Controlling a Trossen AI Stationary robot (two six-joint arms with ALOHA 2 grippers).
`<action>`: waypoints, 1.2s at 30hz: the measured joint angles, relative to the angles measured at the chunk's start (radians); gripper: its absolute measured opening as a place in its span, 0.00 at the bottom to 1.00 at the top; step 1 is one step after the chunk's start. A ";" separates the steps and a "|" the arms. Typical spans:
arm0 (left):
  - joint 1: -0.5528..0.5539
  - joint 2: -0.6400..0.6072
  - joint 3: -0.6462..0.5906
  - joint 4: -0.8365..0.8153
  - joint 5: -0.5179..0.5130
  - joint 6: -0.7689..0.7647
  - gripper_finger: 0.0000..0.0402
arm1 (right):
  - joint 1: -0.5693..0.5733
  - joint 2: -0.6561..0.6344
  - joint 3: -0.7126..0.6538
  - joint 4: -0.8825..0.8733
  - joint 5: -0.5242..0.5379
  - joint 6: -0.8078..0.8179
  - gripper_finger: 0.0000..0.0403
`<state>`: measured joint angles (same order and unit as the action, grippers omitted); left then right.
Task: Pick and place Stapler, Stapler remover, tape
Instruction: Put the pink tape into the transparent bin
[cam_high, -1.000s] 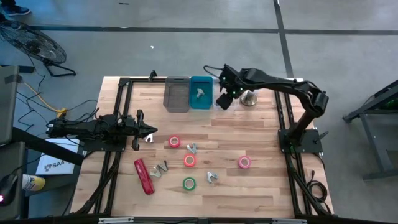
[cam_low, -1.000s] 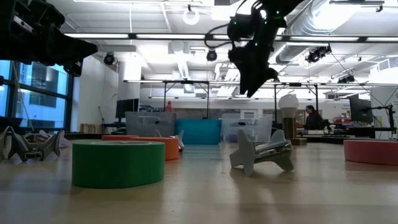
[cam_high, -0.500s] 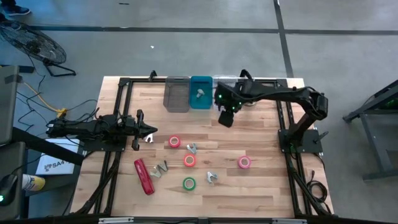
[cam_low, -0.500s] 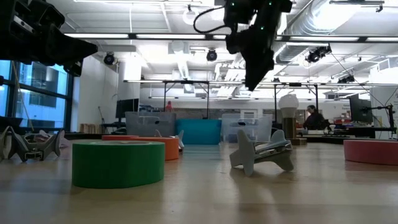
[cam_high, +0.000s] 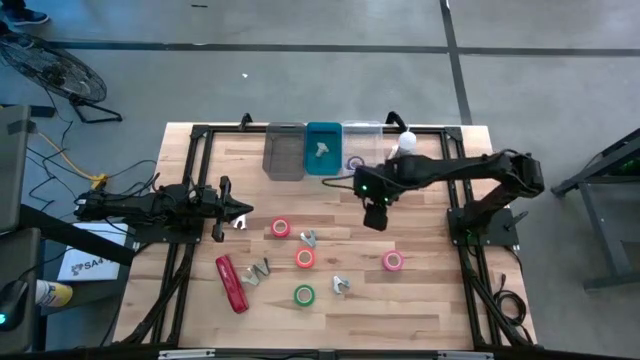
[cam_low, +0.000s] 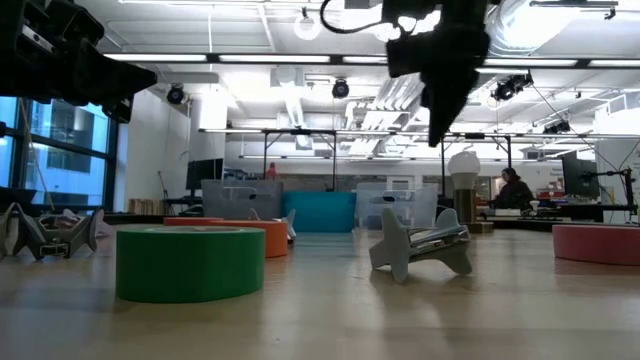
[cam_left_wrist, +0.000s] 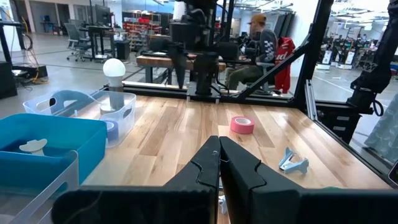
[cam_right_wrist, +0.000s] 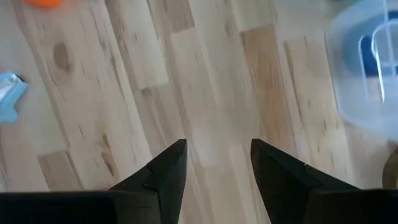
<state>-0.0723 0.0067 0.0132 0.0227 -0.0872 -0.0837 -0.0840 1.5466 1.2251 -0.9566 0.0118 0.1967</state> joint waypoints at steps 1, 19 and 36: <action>0.000 0.000 0.000 0.000 0.000 0.000 0.01 | 0.009 -0.014 -0.016 0.004 0.008 0.010 0.42; 0.000 0.000 0.000 0.000 0.000 0.000 0.01 | 0.112 -0.159 -0.196 0.050 0.049 0.174 0.42; 0.000 0.000 0.000 0.000 0.000 0.000 0.01 | 0.132 -0.216 -0.275 0.032 0.048 0.313 0.42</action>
<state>-0.0723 0.0071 0.0132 0.0231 -0.0872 -0.0837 0.0479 1.3302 0.9504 -0.9241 0.0603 0.5094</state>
